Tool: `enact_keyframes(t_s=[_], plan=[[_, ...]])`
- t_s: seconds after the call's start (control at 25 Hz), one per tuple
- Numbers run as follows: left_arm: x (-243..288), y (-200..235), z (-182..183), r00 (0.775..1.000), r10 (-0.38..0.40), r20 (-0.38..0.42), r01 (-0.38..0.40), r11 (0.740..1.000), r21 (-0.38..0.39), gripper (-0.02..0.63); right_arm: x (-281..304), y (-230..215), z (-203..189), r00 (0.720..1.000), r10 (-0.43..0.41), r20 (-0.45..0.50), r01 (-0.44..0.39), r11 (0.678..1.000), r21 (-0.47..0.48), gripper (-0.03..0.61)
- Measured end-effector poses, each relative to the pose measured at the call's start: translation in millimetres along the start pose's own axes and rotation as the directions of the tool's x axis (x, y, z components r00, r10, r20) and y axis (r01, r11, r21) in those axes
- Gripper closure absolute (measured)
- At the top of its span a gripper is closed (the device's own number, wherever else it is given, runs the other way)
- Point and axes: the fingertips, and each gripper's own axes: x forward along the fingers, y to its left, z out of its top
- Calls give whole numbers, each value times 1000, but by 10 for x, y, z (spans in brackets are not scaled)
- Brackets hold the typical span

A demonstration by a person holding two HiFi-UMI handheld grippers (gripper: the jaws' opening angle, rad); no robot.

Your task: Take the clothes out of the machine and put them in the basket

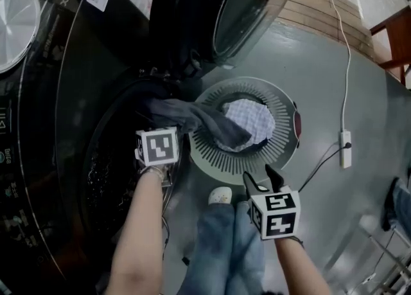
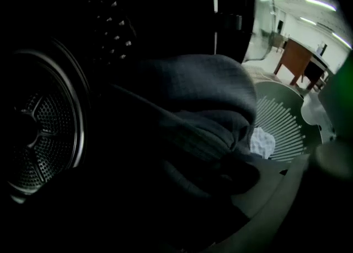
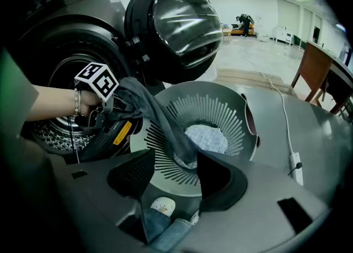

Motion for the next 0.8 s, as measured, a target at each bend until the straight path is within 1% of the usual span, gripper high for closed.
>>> enact_keyframes(t_s=[0.04, 0.08, 0.12, 0.16, 0.2, 0.28, 0.4, 0.48, 0.56, 0.64, 0.8], plan=[[-54, -31, 17, 1000, 12, 23, -12, 1000, 24, 248, -11, -6, 6, 1000, -1, 2, 0, 1000, 2, 344], [-133, -43, 21, 998, 34, 45, -35, 999, 32, 296, -23, -17, 10, 1000, -2, 3, 2, 1000, 6, 347], [-234, -49, 21, 996, 57, 69, -58, 998, 20, 451, -39, -31, 11, 1000, -4, 3, 4, 1000, 11, 352], [-338, -69, 20, 994, 67, 91, -67, 998, -4, 504, -57, -47, 12, 1000, -6, 3, 6, 1000, 15, 357], [-434, -115, 19, 992, 59, 109, -56, 998, -28, 512, -78, -64, 12, 1000, -8, 3, 8, 1000, 19, 360], [-607, -281, 38, 991, 8, 137, -1, 999, -53, 517, -123, -101, 11, 1000, -11, 5, 11, 1000, 24, 367], [-799, -656, 119, 981, -106, 164, 116, 992, -53, 518, -186, -201, -5, 1000, -27, 5, 27, 999, 36, 370], [-878, -929, 191, 967, -184, 177, 198, 978, -66, 518, -239, -285, -38, 999, -41, 1, 41, 998, 51, 373], [-961, -1188, 287, 944, -266, 195, 288, 953, -93, 518, -301, -360, -63, 999, -51, 0, 51, 997, 66, 376], [-1060, -1474, 384, 909, -356, 216, 382, 919, -94, 518, -357, -429, -68, 998, -58, 5, 57, 996, 71, 377], [-1249, -2090, 485, 840, -499, 212, 511, 860, 1, 518, -451, -589, -84, 997, -75, 15, 73, 994, 83, 380]])
